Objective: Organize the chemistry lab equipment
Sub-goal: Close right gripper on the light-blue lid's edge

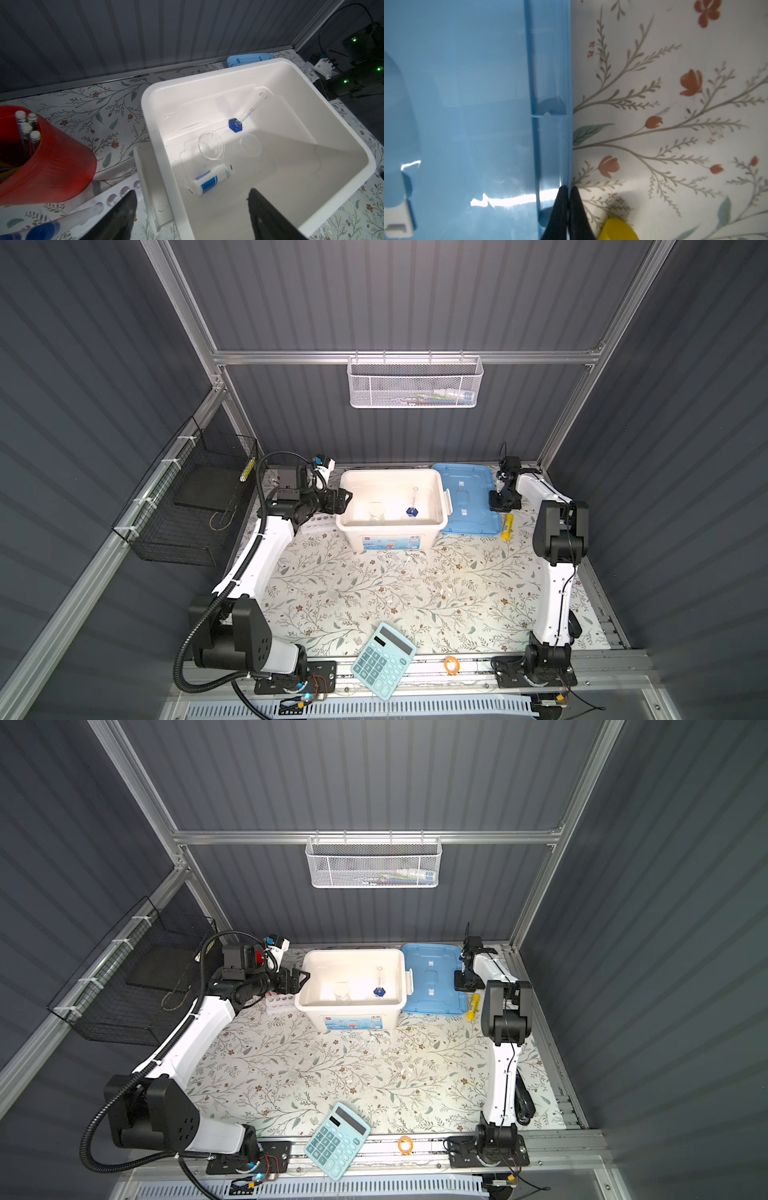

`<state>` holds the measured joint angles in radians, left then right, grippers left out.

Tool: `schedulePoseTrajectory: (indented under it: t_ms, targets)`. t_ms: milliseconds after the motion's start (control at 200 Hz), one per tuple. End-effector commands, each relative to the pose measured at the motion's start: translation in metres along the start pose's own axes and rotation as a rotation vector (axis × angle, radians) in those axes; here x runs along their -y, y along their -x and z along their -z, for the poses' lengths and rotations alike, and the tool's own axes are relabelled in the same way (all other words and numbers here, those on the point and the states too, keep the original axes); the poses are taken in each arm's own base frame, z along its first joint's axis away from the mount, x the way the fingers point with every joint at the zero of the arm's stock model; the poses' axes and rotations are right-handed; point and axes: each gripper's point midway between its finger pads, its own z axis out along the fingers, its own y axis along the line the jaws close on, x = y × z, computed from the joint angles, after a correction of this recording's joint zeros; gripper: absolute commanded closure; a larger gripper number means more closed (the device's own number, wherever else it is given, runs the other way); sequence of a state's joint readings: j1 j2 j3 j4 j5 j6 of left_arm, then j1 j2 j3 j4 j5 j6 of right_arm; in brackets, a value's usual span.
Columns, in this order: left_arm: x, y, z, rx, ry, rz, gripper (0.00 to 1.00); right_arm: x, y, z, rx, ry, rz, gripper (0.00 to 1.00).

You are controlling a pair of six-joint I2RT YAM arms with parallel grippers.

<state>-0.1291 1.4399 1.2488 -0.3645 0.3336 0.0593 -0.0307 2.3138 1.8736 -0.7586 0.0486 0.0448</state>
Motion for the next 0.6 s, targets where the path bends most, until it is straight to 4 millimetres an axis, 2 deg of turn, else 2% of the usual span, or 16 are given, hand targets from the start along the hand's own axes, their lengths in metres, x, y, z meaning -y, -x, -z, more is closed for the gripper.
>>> schedulePoseTrajectory:
  t_ms: [0,225,435,595]
  targets:
    - [-0.002,-0.004,-0.001,-0.006,0.001,-0.009,0.16,0.007,-0.025,-0.007,-0.080,-0.027,-0.018,0.98]
    - [-0.001,-0.004,-0.001,-0.006,-0.003,-0.008,0.16,0.006,-0.022,0.005,-0.057,-0.019,-0.006,0.97]
    - [0.000,-0.006,-0.001,-0.007,-0.008,-0.004,0.16,0.016,-0.026,0.009,-0.069,-0.050,-0.008,0.96]
    - [0.000,-0.005,-0.001,-0.008,-0.007,-0.005,0.16,0.016,-0.024,0.005,-0.059,-0.047,-0.022,0.85]
